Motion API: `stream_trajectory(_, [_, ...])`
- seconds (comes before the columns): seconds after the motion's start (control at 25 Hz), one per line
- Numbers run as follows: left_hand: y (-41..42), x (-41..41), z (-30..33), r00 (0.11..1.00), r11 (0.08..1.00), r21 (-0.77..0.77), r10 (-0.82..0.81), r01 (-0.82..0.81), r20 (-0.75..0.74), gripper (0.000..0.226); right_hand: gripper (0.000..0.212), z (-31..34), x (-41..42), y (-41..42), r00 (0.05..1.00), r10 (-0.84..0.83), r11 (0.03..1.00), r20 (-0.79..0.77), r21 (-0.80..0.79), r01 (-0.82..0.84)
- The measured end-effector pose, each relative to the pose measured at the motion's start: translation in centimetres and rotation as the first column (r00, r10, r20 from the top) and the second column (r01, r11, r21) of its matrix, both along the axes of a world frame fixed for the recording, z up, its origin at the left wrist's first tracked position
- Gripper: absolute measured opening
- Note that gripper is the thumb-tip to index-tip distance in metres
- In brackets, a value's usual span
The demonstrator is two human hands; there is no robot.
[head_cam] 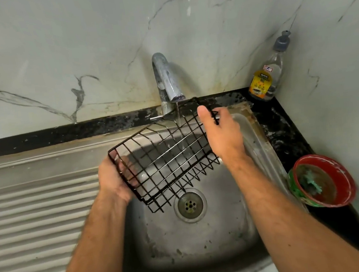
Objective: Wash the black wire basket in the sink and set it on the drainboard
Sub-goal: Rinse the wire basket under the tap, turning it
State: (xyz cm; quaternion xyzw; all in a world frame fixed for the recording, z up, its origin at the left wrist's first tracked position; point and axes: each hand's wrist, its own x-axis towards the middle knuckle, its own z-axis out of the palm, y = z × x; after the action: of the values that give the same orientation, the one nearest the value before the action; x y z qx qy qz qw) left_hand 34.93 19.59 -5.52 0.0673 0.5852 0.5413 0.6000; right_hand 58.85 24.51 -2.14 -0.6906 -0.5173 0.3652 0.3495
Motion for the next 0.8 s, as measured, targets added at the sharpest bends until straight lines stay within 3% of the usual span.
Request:
stream_trajectory(0.12, [-0.5,-0.2,0.1,0.998,0.998,-0.048,0.039,-0.041,-0.042,0.063,0.063,0.5,0.4,0.2,0.996,0.083,0.991,-0.008,-0.101,-0.084])
stream_trajectory(0.24, [-0.9,0.2,0.3,0.979,0.995,-0.018,-0.101,0.100,-0.179,0.067,0.062,0.9,0.8,1.0,0.997,0.070,0.968,-0.008,-0.240,-0.070])
stream_trajectory(0.36, [-0.6,0.5,1.1,0.938,0.976,-0.073,-0.219,0.207,-0.269,0.063,0.059,1.7,1.7,1.6,0.992,0.027,0.937,-0.120,-0.343,-0.067])
stream_trajectory(0.44, [-0.5,0.0,1.1,0.942,0.967,-0.143,-0.240,0.211,-0.234,0.062,0.036,2.4,2.6,1.9,0.965,0.112,0.889,-0.236,-0.411,-0.203])
stream_trajectory(0.6, [-0.3,-1.3,1.1,0.952,0.933,-0.239,-0.295,0.269,-0.079,0.073,0.026,2.9,3.6,2.0,0.908,0.245,0.848,-0.338,-0.379,-0.370])
stream_trajectory(0.64, [-0.2,-1.4,1.0,0.952,0.923,-0.263,-0.303,0.279,-0.052,0.072,0.037,3.1,3.7,1.8,0.900,0.268,0.841,-0.343,-0.374,-0.392])
stream_trajectory(0.76, [-0.5,-1.0,0.4,0.950,0.897,-0.332,-0.313,0.293,-0.007,0.057,0.104,3.7,3.4,1.3,0.911,0.330,0.799,-0.246,-0.441,-0.408])
stream_trajectory(0.8, [-0.6,-0.9,0.0,0.948,0.886,-0.353,-0.318,0.302,0.013,0.058,0.106,3.8,3.0,1.2,0.913,0.342,0.799,-0.220,-0.442,-0.406])
